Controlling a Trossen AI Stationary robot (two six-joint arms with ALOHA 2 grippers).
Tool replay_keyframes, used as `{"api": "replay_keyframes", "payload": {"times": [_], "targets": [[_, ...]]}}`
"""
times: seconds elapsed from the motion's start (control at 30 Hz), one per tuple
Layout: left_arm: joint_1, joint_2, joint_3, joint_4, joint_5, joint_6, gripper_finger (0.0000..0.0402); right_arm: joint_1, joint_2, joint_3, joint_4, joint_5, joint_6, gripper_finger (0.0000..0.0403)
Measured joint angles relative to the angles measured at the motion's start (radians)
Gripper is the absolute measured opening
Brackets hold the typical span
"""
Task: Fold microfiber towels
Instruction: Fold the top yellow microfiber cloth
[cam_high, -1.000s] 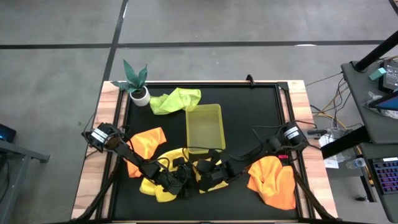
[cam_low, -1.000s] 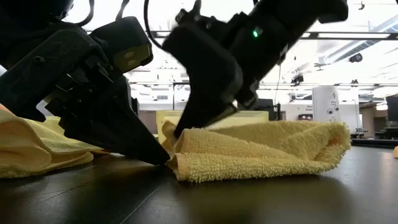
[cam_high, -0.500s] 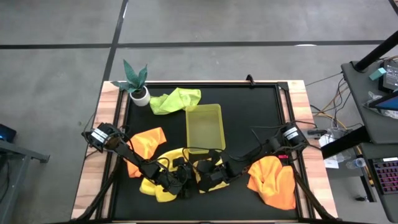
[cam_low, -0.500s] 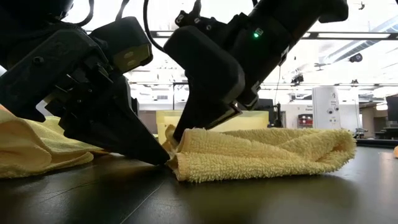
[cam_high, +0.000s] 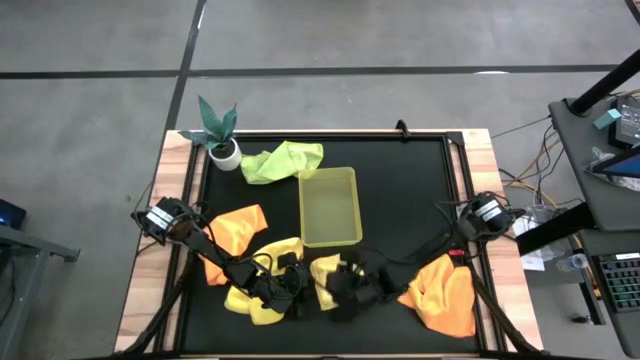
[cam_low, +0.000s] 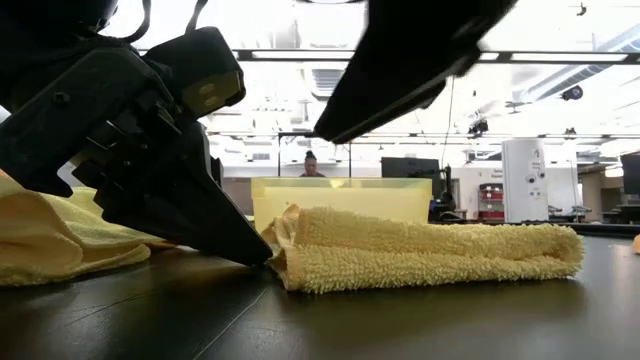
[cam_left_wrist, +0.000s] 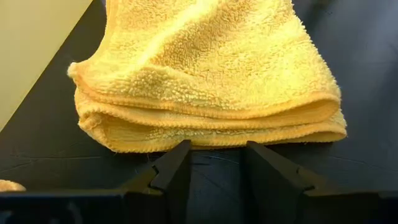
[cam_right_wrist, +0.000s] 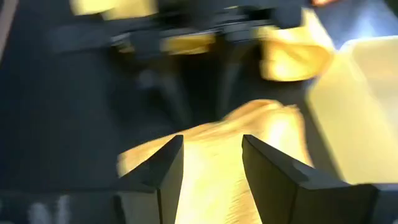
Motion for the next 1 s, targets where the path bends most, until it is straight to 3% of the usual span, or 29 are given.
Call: {"api": "replay_keyframes", "payload": {"times": [0.17,0.5,0.63,0.77,1.0], "targets": [[0.0,0.0,0.0,0.0,0.0,0.0,0.0141,0.056,0.046,-0.002,0.09,0.001,-0.017,0.0141],[0.0,0.0,0.0,-0.001,0.0,0.003,0.0141,0.051,0.15,-0.004,0.162,0.036,0.038,0.0115],[0.0,0.0,-0.001,-0.001,0.0,0.008,0.0141,0.051,0.145,-0.004,0.172,0.036,0.031,0.0083],[0.0,0.0,-0.001,-0.001,0.0,0.009,0.0141,0.052,0.144,-0.004,0.171,0.027,0.016,0.0024],[0.001,0.0,-0.001,-0.001,0.0,0.009,0.0141,0.052,0.12,0.015,0.172,0.026,-0.011,0.0009]]}}
